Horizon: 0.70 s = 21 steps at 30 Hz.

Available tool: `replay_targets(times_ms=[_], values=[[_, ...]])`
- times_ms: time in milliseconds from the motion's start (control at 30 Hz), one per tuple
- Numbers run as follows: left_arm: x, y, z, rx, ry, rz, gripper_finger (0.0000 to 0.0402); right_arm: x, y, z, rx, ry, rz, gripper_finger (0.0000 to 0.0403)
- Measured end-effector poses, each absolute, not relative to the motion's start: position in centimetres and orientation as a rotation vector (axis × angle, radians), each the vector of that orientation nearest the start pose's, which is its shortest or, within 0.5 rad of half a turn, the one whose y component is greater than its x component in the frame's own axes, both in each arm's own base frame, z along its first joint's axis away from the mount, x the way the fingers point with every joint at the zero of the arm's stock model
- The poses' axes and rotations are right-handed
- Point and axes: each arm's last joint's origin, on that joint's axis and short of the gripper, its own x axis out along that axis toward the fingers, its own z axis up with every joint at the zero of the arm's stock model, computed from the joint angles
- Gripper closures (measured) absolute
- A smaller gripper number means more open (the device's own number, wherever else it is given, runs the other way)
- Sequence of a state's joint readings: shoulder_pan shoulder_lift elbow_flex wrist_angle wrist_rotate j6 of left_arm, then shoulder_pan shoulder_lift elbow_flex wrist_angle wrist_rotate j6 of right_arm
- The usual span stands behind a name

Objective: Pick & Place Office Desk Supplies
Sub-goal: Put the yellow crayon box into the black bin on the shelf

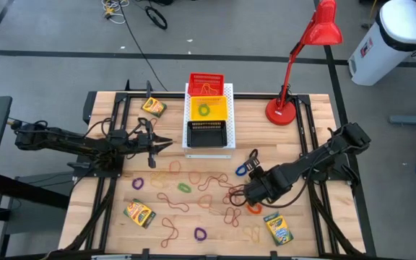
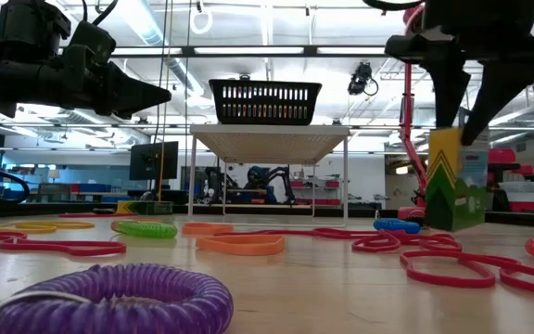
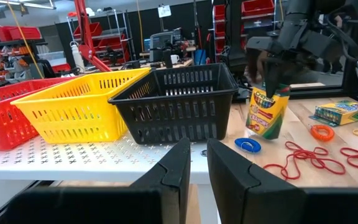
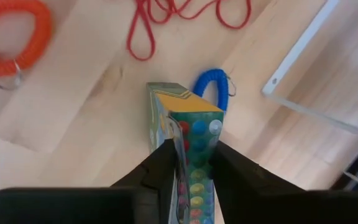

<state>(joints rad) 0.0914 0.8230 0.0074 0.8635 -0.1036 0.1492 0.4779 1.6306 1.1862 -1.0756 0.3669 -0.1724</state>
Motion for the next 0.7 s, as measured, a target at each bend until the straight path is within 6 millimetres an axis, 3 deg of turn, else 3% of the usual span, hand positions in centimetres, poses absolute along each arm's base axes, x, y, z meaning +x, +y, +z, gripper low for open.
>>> replay_targets(times_ms=[333, 700], values=[[14.76, 1.65, 16.44, 0.149, -0.033, 0.198, 0.0339, 26.24, 12.21, 22.15, -0.681, 1.374, 0.145, 0.024], [14.77, 1.65, 16.44, 0.148, -0.033, 0.198, 0.0339, 26.59, 12.87, 22.4, -0.636, 1.25, -0.053, 0.0229]])
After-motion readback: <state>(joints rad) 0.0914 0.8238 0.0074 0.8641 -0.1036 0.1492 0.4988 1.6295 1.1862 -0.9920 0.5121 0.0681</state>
